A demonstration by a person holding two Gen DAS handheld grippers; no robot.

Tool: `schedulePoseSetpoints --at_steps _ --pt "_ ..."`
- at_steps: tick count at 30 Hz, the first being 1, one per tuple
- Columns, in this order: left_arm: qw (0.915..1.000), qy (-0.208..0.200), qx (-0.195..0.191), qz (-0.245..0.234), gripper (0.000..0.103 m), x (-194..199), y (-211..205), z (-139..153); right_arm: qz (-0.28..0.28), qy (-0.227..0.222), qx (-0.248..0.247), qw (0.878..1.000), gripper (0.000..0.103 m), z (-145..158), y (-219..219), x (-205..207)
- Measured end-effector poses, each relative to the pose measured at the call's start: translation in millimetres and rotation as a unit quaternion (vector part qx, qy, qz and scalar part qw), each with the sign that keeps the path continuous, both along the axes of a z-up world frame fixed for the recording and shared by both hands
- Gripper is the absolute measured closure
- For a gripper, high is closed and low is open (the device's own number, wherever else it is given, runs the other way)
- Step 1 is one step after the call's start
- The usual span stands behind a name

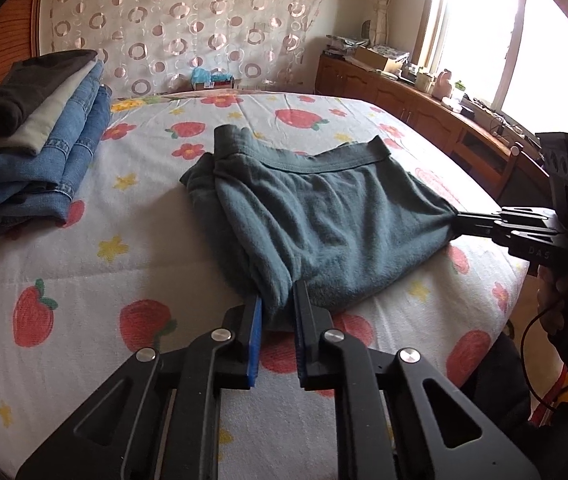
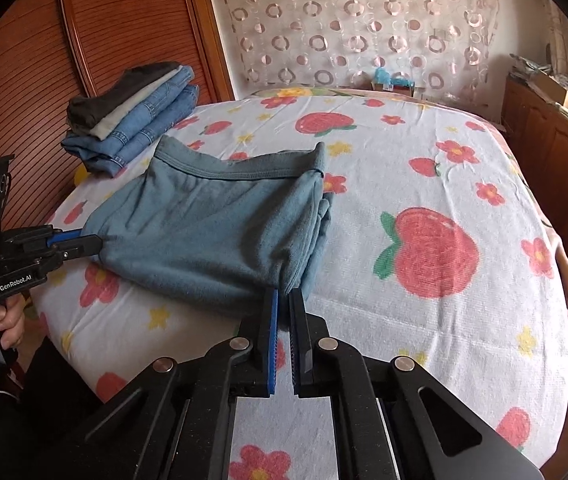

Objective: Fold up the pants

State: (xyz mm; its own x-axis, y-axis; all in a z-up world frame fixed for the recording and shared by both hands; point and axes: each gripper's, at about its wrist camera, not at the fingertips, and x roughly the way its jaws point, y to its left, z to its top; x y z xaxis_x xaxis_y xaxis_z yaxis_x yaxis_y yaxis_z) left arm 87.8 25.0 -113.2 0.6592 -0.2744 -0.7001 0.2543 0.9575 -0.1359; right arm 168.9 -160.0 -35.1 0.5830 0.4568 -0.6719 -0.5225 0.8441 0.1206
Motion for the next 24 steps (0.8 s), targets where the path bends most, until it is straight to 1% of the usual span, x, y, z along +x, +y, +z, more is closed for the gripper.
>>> schedulePoseSetpoints --at_steps 5,8,10,15,18,23,24 --pt "0.9997 -0.016 0.006 -0.014 0.089 -12.9 -4.1 18.3 0.007 -0.007 0.005 1.0 0.099 14.3 -4.4 -13.1" --pt "0.9997 -0.017 0.0 -0.019 0.089 -25.7 -3.0 25.1 0.013 0.006 0.006 1.0 0.099 14.6 -7.9 -24.4" --pt "0.9996 -0.014 0.0 -0.024 0.089 -33.5 -3.3 25.8 0.013 0.014 0.004 1.0 0.099 14.3 -11.0 -32.9" --pt "0.9997 -0.006 0.004 -0.025 0.089 -51.6 -0.1 25.6 0.011 0.013 0.008 1.0 0.098 25.0 -22.7 -56.8" --pt "0.9996 0.0 0.01 -0.025 0.089 -55.4 -0.1 23.1 0.009 0.011 0.011 1.0 0.098 30.7 -29.0 -67.1" --pt "0.9995 0.009 0.015 -0.024 0.089 -52.8 0.2 16.5 0.007 0.004 0.011 1.0 0.098 33.4 -28.4 -67.8" --pt "0.9996 0.009 0.014 -0.024 0.086 -51.0 1.4 17.0 0.008 0.002 0.01 1.0 0.098 33.8 -27.0 -67.2"
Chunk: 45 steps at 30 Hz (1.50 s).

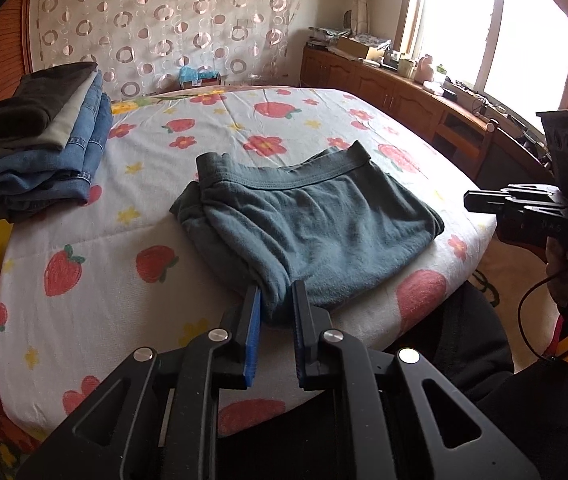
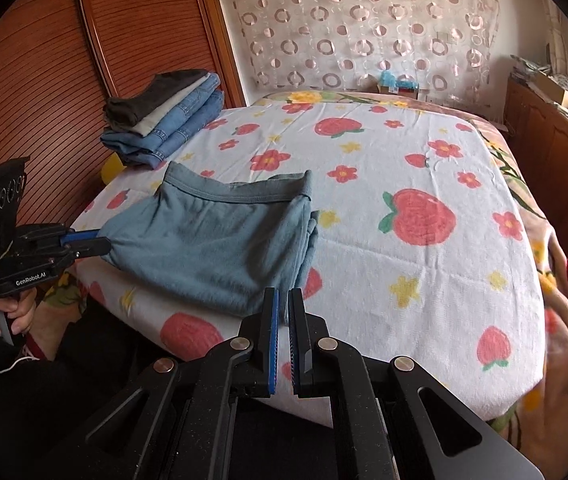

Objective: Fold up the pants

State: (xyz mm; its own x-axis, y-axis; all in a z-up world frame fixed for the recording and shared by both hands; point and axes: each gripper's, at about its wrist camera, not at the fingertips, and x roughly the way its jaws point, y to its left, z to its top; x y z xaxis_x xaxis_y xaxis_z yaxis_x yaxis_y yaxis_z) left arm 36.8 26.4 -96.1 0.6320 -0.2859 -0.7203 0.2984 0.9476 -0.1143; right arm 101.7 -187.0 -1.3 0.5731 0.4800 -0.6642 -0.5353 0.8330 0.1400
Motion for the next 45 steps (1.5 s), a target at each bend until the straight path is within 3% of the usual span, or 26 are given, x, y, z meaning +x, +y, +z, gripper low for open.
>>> schedulePoseSetpoints --at_steps 3,9,14,17,19,21,25,36,38,40,45 --pt "1.0 -0.002 0.003 0.008 0.08 5.5 2.1 -0.5 0.001 -0.004 -0.002 1.0 0.098 -1.0 5.5 4.9" --pt "0.9993 -0.016 0.0 0.032 0.052 16.2 11.5 -2.2 0.008 -0.005 -0.007 1.0 0.098 -8.0 19.6 17.3" --pt "0.9992 -0.005 -0.004 0.039 0.05 29.4 15.4 -7.5 0.009 -0.013 -0.011 1.0 0.098 -10.1 30.7 27.7" --pt "0.9992 -0.007 -0.005 0.039 0.033 35.3 15.6 -9.1 0.008 -0.018 -0.015 1.0 0.098 -12.9 36.3 34.7" --pt "0.9992 -0.009 -0.012 0.038 0.024 39.6 15.9 -8.6 0.007 -0.018 -0.011 1.0 0.09 -14.5 39.2 39.5" --pt "0.9991 -0.004 -0.02 0.037 0.023 46.4 16.2 -8.3 0.008 -0.02 -0.01 1.0 0.087 -15.7 41.5 43.3" --pt "0.999 -0.002 -0.015 0.042 0.023 60.3 15.2 -10.2 0.001 -0.024 -0.019 1.0 0.061 -21.2 47.4 54.9" --pt "0.9985 -0.002 -0.018 0.051 0.024 88.5 13.9 -15.2 -0.025 0.002 -0.025 0.999 0.06 -41.8 59.6 97.4" --pt "0.9985 -0.002 -0.018 0.052 0.026 91.3 14.5 -16.4 -0.026 0.005 -0.024 0.999 0.06 -44.2 60.9 100.4" --pt "0.9986 0.002 -0.027 0.046 0.04 94.1 16.2 -18.1 -0.026 -0.001 -0.026 0.999 0.06 -45.5 63.2 100.6" --pt "0.9979 0.014 -0.031 0.056 0.045 98.8 21.6 -25.2 -0.027 -0.011 -0.028 0.999 0.059 -48.6 64.8 99.2"
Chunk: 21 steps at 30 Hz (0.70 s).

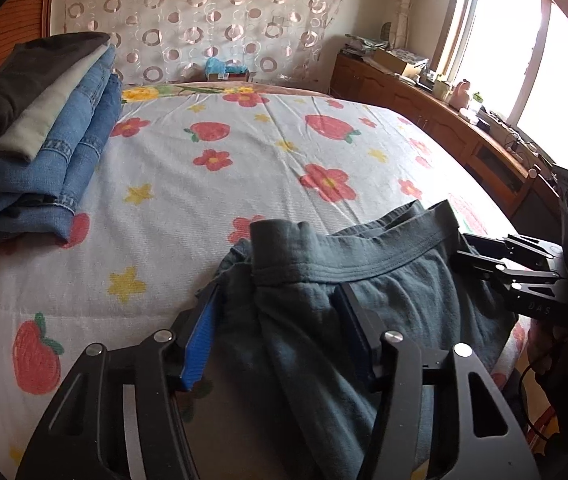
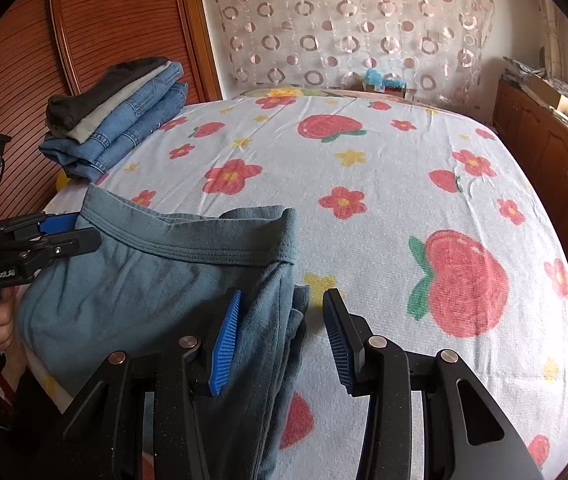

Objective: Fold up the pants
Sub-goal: 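Lift the shorts' edge with the right tool and fold it over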

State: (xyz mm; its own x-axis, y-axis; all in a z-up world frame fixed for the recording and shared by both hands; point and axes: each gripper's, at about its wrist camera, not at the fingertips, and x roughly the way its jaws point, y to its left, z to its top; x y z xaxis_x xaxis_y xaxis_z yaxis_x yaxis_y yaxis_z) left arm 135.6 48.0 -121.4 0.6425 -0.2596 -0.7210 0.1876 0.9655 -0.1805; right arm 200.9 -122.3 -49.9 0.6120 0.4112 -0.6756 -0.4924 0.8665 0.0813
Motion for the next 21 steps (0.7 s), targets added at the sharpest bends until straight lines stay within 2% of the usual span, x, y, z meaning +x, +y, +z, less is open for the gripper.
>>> schedulePoseSetpoints --at_steps 11,16,17,19,21 --pt "0.9999 -0.006 0.01 0.004 0.045 0.9 -0.3 -4.9 -0.007 0.001 0.013 1.0 0.059 -1.2 -8.6 -2.0" --pt "1.0 -0.009 0.004 0.001 0.061 -0.4 0.2 -4.1 -0.009 0.002 -0.001 1.0 0.059 0.8 -5.8 -1.7" --pt "1.0 -0.008 0.001 -0.002 0.063 -0.3 -0.1 -4.2 -0.008 0.004 -0.001 1.0 0.06 1.5 -5.5 -0.9" --pt "0.9999 -0.009 -0.003 -0.004 0.069 -0.9 -1.0 -4.4 0.0 0.009 0.007 1.0 0.073 2.0 -6.6 0.2" --pt "0.9999 -0.013 -0.005 -0.005 0.074 -2.3 -1.8 -3.5 0.009 0.016 0.015 1.0 0.081 2.2 -6.8 1.5"
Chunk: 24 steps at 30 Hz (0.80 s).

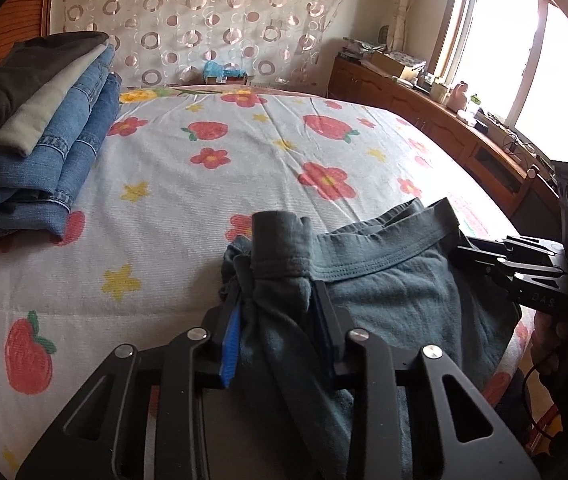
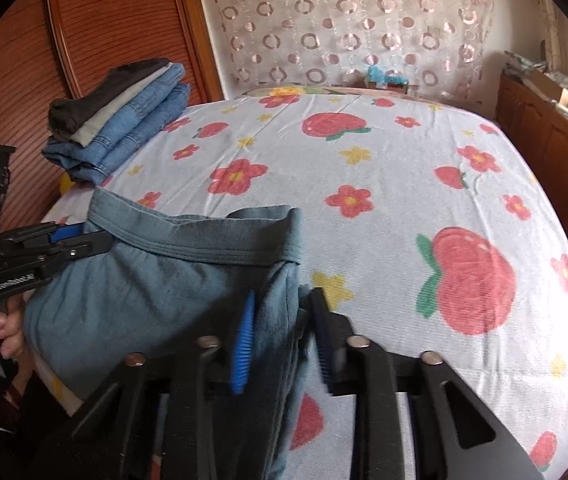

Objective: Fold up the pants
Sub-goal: 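Lift the shorts' edge with the right tool and fold it over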

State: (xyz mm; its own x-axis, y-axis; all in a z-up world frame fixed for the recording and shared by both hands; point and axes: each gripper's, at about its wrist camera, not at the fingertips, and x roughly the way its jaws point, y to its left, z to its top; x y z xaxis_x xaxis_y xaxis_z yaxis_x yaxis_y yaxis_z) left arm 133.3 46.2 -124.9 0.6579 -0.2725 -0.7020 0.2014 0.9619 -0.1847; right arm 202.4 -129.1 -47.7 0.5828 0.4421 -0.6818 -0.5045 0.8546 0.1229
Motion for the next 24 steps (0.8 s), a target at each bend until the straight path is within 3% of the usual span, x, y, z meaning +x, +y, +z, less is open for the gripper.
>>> schedulePoseSetpoints --at_steps 1,4,24 --pt "1.0 -0.001 -0.002 0.0 0.079 -0.6 -0.5 0.9 0.004 0.003 0.003 1.0 0.087 0.0 0.3 0.4" --pt "1.0 -0.008 -0.005 -0.001 0.086 -3.5 -2.1 5.4 0.009 0.006 0.008 1.0 0.091 0.0 -1.0 0.3" --pt "0.9922 -0.121 -0.02 -0.02 0.088 -41.2 -15.6 82.1 0.002 -0.077 0.04 0.996 0.095 40.7 -15.4 -36.5"
